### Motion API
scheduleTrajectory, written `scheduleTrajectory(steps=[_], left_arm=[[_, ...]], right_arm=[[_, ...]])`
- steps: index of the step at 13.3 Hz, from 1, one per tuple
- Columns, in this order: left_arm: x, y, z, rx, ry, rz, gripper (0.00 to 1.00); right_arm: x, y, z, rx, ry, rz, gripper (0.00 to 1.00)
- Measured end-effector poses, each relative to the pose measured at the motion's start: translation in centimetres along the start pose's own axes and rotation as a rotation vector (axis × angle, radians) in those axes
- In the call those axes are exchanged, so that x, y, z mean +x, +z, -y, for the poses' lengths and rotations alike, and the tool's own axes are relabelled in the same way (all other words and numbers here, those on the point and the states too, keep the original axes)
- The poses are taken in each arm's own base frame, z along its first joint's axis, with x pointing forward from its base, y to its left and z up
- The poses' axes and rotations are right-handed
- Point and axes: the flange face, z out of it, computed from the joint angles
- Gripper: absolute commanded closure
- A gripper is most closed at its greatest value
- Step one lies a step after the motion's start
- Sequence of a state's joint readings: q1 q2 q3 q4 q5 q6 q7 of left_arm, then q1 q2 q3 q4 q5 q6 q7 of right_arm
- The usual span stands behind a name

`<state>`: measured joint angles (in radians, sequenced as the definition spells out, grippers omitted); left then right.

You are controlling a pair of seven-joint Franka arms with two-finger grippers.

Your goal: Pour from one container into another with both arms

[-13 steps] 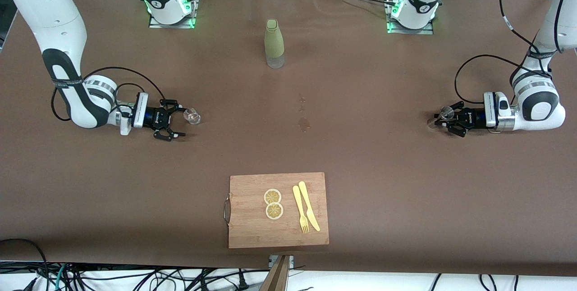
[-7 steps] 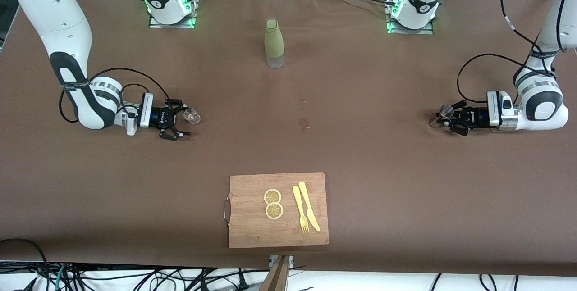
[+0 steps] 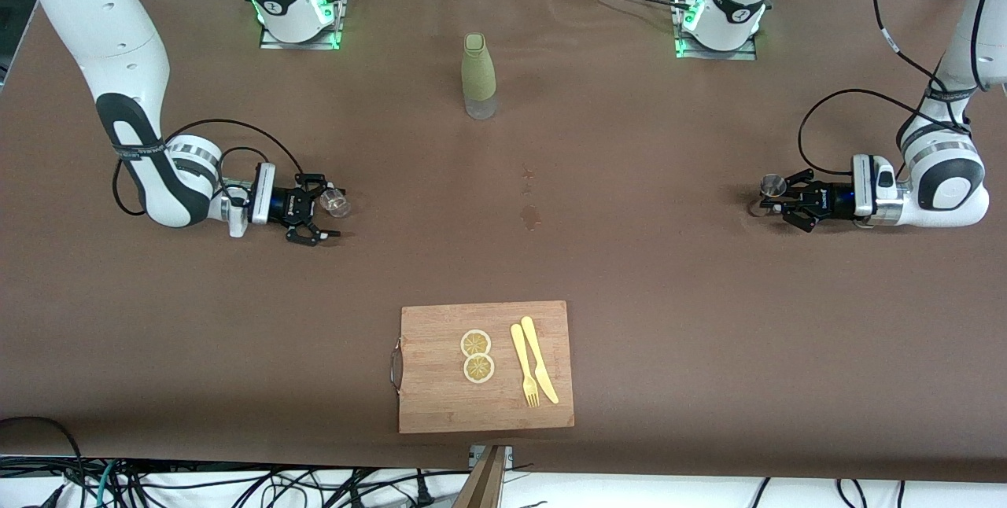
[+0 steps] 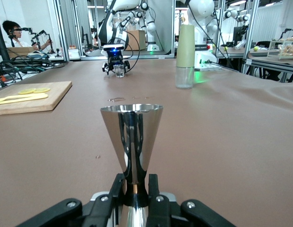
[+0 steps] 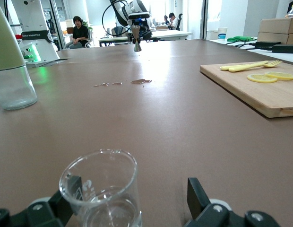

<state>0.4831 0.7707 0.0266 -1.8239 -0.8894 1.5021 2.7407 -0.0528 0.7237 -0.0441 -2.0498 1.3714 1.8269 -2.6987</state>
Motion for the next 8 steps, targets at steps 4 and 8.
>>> scheduleTrajectory(steps=[4, 8], left_arm=[[0.4, 0.6, -0.8, -0.027, -0.016, -0.079, 1.00], [-0.3, 0.6, -2.3, -0.033, -0.051, -0.158, 1.00]], right_arm=[[-0.1, 1.1, 0.1, 0.001, 0.008, -0.008, 0.12], [-0.2, 1.3, 0.1, 0.001, 0.001, -0.010, 0.54]])
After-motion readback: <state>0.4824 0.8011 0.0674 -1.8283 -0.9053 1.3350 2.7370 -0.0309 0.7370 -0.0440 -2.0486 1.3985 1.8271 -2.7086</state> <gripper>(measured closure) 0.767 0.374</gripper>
